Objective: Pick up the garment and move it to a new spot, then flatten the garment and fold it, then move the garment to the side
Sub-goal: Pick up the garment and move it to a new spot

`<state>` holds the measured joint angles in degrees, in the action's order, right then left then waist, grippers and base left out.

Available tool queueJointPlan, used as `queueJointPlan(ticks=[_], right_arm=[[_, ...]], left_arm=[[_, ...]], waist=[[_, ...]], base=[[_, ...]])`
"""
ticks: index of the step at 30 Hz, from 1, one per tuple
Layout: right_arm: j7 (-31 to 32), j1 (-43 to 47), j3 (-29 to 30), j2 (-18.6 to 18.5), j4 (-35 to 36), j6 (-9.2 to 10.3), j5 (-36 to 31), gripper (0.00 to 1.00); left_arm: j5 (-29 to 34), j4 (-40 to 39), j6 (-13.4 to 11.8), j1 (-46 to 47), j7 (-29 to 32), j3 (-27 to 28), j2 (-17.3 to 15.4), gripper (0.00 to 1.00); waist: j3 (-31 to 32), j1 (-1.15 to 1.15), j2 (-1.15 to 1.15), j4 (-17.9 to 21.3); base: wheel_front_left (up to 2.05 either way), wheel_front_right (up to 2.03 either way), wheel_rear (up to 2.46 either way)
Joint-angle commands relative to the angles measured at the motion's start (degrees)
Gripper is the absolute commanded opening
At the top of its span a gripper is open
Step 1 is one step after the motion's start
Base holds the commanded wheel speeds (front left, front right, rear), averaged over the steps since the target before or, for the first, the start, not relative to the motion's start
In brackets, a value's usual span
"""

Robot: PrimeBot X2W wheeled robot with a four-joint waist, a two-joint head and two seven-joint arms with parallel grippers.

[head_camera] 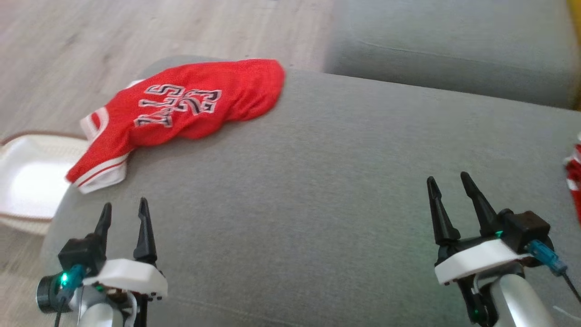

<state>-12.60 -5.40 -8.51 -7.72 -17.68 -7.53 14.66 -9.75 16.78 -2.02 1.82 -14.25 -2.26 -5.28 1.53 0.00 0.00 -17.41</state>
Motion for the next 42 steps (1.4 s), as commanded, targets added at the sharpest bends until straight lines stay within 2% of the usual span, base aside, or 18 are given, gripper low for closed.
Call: queueJointPlan(ticks=[1, 11, 14, 16, 19, 21, 26, 32, 37, 42], right_arm=[[-0.3, -1.7, -1.1, -0.2, 1.9, 0.04, 0.7, 1.0], [-0.1, -1.7, -1.3, 0.0, 2.1, 0.04, 0.5, 1.0], [0.3, -1.9, -1.3, -0.4, 2.8, 0.04, 0.3, 1.0], [0.7, -2.4, -1.4, -0.8, 3.4, 0.04, 0.3, 1.0], [1.4, -3.3, -1.3, -1.5, 4.4, 0.04, 0.3, 1.0], [1.9, -4.1, -1.4, -1.7, 5.1, 0.04, 0.2, 1.0], [2.7, -6.4, -2.0, -2.0, 6.5, 0.04, 0.0, 1.0], [2.5, -10.6, -3.8, -2.3, 7.0, 0.04, 0.5, 1.0], [1.8, -13.2, -5.2, -2.1, 7.0, 0.04, 1.1, 1.0], [0.5, -14.9, -5.7, -2.1, 6.0, 0.04, 2.2, 1.0]], left_arm=[[-0.2, -1.8, -0.4, 2.8, -0.2, 2.0, -1.1, 1.0], [-0.5, -1.9, -1.1, 3.4, 1.3, 1.8, -1.5, 1.0], [-1.1, -3.1, -0.1, 6.7, 3.7, 1.9, -2.9, 1.0], [-1.6, -4.1, 0.7, 10.4, 6.5, 2.1, -4.4, 1.0], [-2.9, -4.4, 1.4, 17.5, 13.7, 2.8, -6.5, 1.0], [-4.6, -2.8, 2.8, 22.9, 19.3, 3.1, -7.9, 1.0], [-8.7, 5.4, 5.7, 36.3, 28.6, 4.0, -10.9, 1.0], [-12.9, 19.3, 6.9, 48.0, 34.9, 6.5, -14.6, 1.0], [-13.0, 29.2, 6.4, 53.3, 37.7, 7.0, -18.4, 1.0], [-11.3, 36.5, 4.9, 54.8, 39.7, 5.9, -20.8, 1.0]], waist=[[-0.3, 0.0, 0.0, -2.7], [-0.6, 0.0, 0.0, -4.7], [-1.9, 0.0, 0.0, -4.4], [-3.2, 0.0, 0.0, -3.9], [-5.8, 0.0, 0.0, -2.7], [-7.9, 0.0, 0.0, -1.4], [-13.3, 0.0, 0.0, 3.0], [-19.7, 0.0, 0.0, 10.5], [-23.8, 0.0, 0.0, 16.0], [-26.7, 0.0, 0.0, 18.9]], base=[[0.0, 0.0, 0.0], [0.0, 0.0, 0.0], [0.0, 0.0, 0.0], [0.0, 0.0, 0.0], [0.0, 0.0, 0.0], [0.0, 0.0, 0.0], [0.0, 0.0, 0.0], [0.0, 0.0, 0.0], [0.0, 0.0, 0.0], [0.0, 0.0, 0.0]])
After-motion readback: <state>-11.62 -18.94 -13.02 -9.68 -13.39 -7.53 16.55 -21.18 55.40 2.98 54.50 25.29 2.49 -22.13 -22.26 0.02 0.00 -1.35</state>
